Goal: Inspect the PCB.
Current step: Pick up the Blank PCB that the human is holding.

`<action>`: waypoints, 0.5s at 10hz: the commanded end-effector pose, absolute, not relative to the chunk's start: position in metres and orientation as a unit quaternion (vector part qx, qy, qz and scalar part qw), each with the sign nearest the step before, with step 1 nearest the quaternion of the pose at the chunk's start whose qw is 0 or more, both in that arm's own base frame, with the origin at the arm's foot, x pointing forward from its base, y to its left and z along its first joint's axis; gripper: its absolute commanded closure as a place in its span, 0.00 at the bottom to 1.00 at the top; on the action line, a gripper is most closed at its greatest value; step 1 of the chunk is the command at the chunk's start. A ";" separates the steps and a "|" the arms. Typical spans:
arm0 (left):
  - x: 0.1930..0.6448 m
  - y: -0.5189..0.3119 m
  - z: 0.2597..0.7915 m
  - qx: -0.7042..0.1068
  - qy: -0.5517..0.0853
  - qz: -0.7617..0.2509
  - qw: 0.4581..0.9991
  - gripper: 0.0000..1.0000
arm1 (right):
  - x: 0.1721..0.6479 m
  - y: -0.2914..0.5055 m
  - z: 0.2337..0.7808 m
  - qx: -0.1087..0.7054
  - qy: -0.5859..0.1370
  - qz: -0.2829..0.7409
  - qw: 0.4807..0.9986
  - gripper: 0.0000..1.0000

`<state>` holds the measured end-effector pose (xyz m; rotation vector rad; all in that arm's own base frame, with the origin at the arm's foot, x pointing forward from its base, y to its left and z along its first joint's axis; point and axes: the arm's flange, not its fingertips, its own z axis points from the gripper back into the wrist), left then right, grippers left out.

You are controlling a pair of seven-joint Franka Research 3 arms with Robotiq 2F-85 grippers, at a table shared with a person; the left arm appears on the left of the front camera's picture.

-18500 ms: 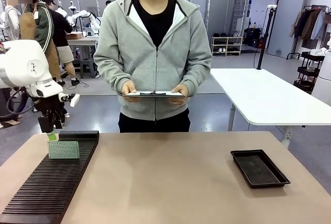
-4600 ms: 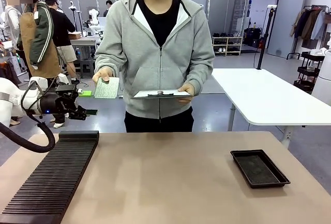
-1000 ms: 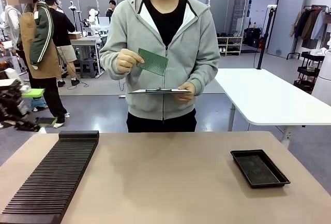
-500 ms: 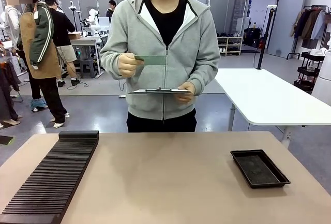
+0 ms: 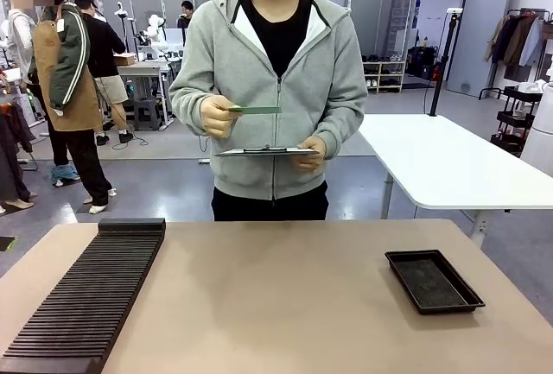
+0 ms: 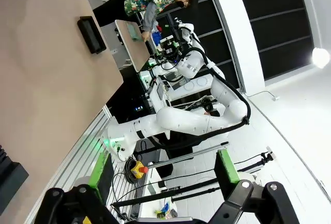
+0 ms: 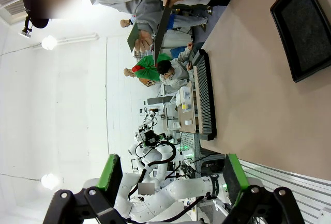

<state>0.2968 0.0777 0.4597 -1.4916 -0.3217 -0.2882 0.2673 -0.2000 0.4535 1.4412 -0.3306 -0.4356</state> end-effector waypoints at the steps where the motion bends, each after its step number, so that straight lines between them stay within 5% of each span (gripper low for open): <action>1: 0.296 0.078 0.461 -0.673 -0.144 -0.131 0.714 0.00 | 0.266 -0.200 0.456 0.650 -0.153 -0.195 0.718 0.00; 5: 0.296 0.078 0.461 -0.673 -0.144 -0.131 0.714 0.00 | 0.266 -0.200 0.456 0.650 -0.153 -0.195 0.718 0.00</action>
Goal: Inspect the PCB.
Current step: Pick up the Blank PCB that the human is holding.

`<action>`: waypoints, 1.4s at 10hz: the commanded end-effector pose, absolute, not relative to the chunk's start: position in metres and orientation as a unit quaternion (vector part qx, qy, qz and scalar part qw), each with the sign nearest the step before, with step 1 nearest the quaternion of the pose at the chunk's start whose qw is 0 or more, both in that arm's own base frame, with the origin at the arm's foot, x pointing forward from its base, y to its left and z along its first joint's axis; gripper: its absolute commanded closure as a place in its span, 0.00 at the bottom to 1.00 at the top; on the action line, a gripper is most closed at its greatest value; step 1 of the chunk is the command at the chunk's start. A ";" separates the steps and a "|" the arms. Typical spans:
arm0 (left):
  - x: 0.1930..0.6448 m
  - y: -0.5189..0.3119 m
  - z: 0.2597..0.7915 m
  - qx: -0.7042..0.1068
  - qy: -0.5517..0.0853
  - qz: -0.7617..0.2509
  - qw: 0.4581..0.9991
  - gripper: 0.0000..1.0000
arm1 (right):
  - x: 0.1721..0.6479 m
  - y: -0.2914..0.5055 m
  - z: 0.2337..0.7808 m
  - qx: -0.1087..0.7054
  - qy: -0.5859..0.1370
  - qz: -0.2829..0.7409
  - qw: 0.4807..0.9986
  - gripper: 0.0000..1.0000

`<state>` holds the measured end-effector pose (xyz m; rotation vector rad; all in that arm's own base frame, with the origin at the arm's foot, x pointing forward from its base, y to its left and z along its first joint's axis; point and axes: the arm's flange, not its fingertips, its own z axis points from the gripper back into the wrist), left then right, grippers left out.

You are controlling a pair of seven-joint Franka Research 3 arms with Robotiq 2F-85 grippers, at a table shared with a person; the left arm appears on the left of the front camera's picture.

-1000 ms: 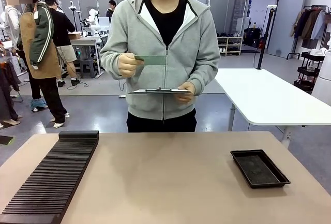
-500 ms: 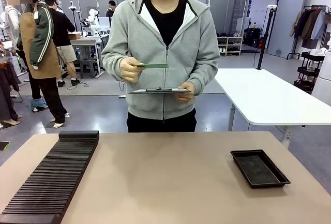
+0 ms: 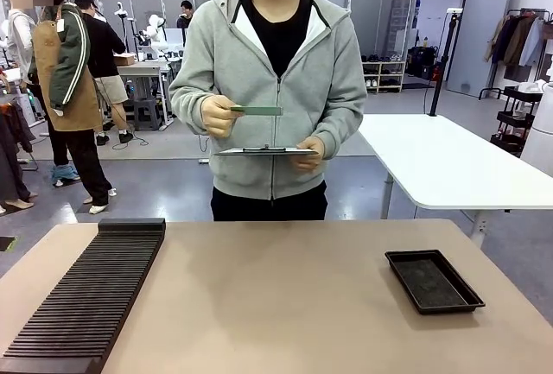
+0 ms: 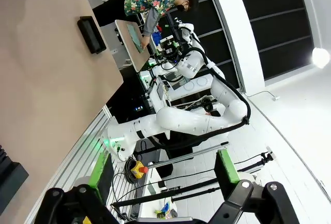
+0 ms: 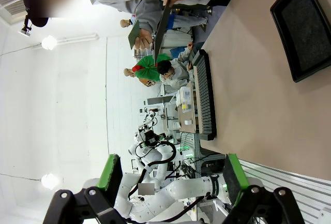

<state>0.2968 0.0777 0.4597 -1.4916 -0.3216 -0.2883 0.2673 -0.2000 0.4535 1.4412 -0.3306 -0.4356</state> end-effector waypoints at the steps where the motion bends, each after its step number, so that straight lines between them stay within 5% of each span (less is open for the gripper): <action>1: 0.296 0.078 0.461 -0.673 -0.144 -0.131 0.714 0.00 | 0.266 -0.200 0.456 0.650 -0.153 -0.195 0.718 0.00; 14: 0.296 0.078 0.461 -0.673 -0.144 -0.131 0.714 0.00 | 0.266 -0.200 0.456 0.650 -0.153 -0.195 0.718 0.00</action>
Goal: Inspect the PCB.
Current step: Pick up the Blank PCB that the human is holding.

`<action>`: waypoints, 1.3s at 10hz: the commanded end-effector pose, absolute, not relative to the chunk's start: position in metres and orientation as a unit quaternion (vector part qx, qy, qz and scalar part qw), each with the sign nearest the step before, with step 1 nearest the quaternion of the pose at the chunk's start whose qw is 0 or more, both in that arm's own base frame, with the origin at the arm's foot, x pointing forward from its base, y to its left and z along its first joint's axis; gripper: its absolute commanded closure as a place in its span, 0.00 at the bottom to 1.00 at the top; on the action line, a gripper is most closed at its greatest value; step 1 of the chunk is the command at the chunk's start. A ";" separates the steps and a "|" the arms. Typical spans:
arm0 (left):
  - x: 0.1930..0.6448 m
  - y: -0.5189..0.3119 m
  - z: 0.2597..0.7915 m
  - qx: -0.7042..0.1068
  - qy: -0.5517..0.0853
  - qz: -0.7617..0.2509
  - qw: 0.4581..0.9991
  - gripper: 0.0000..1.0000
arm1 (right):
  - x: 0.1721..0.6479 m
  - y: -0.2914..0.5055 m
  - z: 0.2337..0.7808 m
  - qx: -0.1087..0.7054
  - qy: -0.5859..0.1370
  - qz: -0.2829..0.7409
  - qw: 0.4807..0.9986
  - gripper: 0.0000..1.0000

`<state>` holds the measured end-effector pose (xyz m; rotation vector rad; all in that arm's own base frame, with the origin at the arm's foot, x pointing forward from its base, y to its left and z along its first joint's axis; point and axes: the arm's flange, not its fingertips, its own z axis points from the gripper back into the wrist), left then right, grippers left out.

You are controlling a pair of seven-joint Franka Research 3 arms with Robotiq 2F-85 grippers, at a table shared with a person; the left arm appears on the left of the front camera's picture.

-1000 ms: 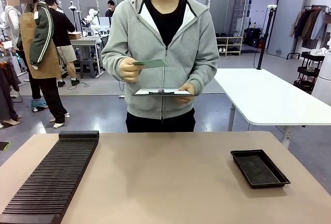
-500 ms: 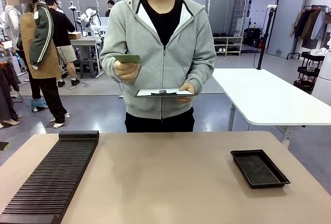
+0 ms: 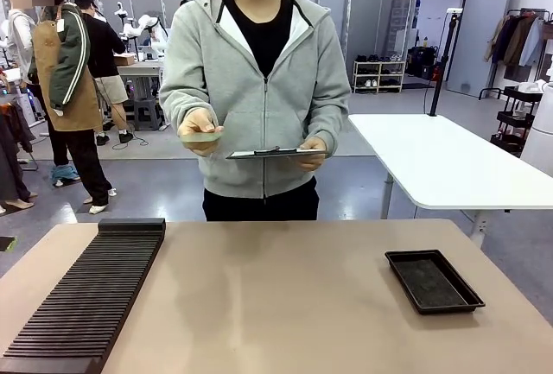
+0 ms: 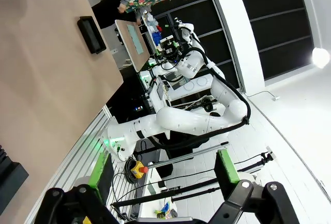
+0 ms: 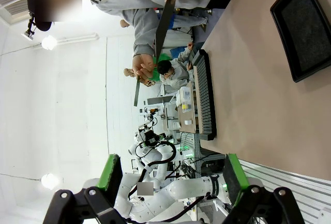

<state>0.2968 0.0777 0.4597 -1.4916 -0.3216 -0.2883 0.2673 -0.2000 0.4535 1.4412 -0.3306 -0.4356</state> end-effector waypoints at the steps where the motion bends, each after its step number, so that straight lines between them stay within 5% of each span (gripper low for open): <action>1: 0.296 0.078 0.461 -0.673 -0.144 -0.131 0.714 0.00 | 0.266 -0.200 0.456 0.650 -0.153 -0.195 0.718 0.00; 13: 0.296 0.078 0.461 -0.673 -0.144 -0.131 0.714 0.00 | 0.277 -0.185 0.463 0.651 -0.136 -0.201 0.720 0.00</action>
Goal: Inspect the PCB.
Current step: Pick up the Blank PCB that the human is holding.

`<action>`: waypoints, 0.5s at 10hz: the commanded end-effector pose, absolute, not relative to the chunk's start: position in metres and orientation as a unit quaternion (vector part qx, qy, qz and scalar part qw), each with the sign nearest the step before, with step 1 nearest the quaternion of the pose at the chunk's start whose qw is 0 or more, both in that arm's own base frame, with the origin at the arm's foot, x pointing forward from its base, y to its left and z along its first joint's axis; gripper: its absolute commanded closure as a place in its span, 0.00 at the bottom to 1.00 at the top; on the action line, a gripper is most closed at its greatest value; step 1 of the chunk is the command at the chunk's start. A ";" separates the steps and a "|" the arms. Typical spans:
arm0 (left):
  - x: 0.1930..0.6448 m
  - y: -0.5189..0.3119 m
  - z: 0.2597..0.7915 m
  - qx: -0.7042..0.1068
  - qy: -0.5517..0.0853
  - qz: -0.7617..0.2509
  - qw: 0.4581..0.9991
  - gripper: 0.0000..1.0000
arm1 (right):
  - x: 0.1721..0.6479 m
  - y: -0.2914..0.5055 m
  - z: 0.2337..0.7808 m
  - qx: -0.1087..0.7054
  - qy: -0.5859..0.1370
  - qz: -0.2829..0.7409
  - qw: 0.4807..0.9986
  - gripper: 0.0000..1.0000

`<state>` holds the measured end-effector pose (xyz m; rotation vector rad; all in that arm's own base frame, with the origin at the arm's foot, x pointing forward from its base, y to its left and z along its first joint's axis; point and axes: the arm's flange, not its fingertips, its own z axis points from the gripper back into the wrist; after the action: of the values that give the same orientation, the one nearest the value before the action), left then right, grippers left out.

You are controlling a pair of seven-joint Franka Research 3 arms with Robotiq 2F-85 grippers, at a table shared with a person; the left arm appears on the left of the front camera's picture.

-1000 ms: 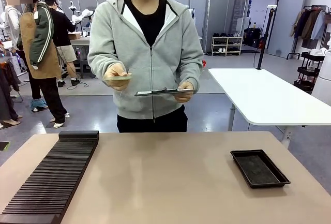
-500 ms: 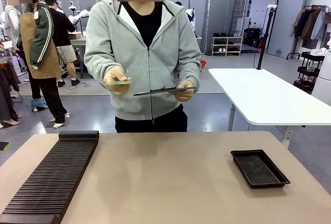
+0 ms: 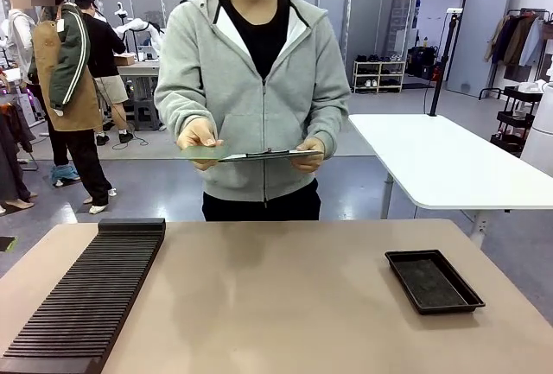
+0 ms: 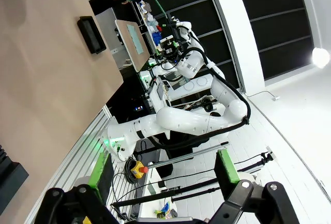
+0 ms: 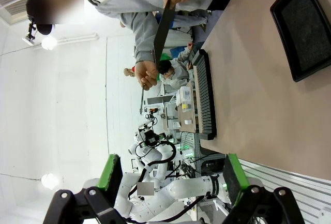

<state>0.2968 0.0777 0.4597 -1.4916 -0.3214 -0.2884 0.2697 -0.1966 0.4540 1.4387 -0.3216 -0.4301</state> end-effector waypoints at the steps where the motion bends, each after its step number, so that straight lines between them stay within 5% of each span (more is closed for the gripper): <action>1: 0.296 0.078 0.461 -0.673 -0.144 -0.131 0.714 0.00 | 0.289 -0.164 0.470 0.656 -0.118 -0.210 0.715 0.00; 5: 0.296 0.078 0.461 -0.673 -0.144 -0.131 0.714 0.00 | 0.340 -0.075 0.479 0.647 -0.041 -0.223 0.728 0.00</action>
<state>0.2969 0.0772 0.4595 -1.4916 -0.3199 -0.2887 0.3314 -0.0868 0.4770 1.4266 -0.1316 -0.4401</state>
